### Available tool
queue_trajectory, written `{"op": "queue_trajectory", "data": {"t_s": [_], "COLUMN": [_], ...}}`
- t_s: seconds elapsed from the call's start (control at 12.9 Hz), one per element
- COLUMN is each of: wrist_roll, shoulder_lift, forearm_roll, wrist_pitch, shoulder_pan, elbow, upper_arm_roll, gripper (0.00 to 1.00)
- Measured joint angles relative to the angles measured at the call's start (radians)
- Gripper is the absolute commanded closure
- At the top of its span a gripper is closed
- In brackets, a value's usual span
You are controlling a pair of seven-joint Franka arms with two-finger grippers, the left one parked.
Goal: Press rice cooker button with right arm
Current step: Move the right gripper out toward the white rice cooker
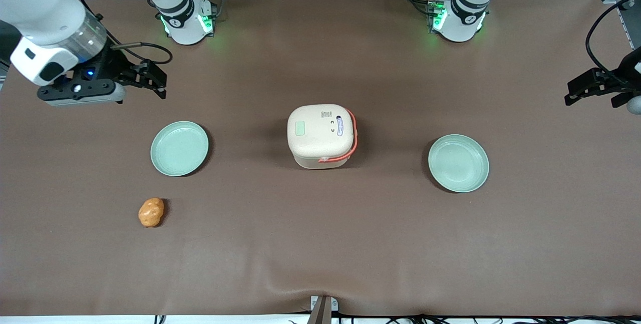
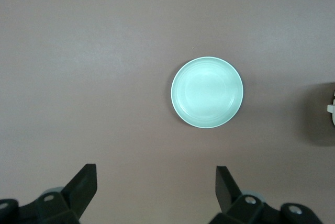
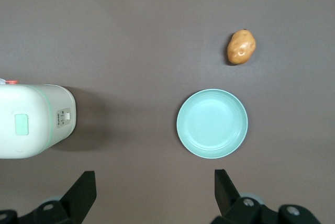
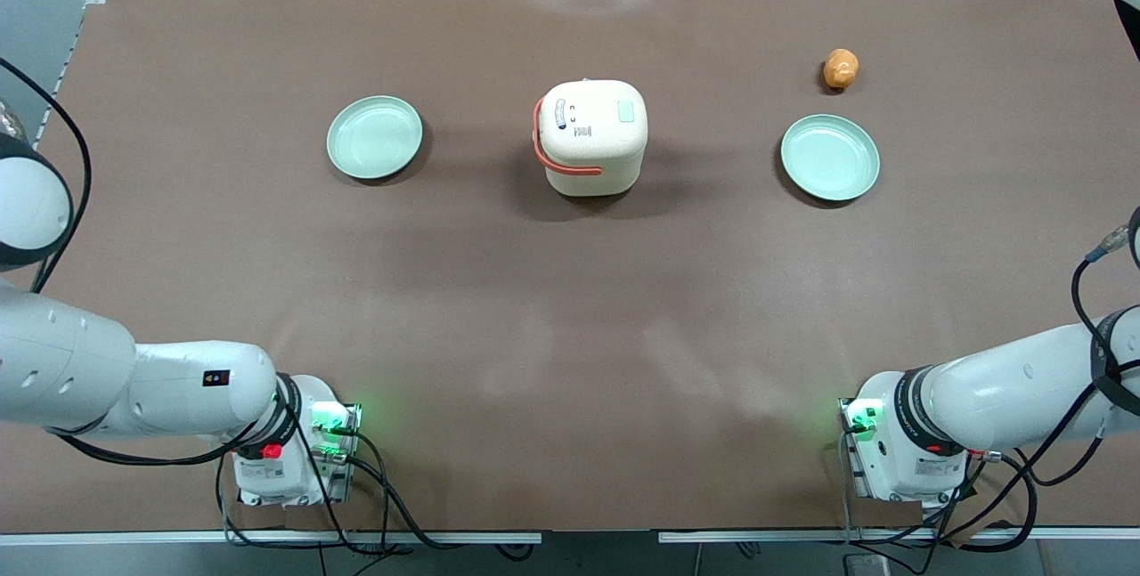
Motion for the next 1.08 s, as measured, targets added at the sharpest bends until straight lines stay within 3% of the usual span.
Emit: {"op": "queue_trajectory", "data": {"t_s": [1.08], "wrist_roll": [0.333], "shoulder_lift": [0.073], "forearm_roll": [-0.024], "wrist_pitch": [0.084], "shoulder_pan": [0.223], "elbow": [0.0], "upper_arm_roll": [0.002], "gripper": [0.0]}}
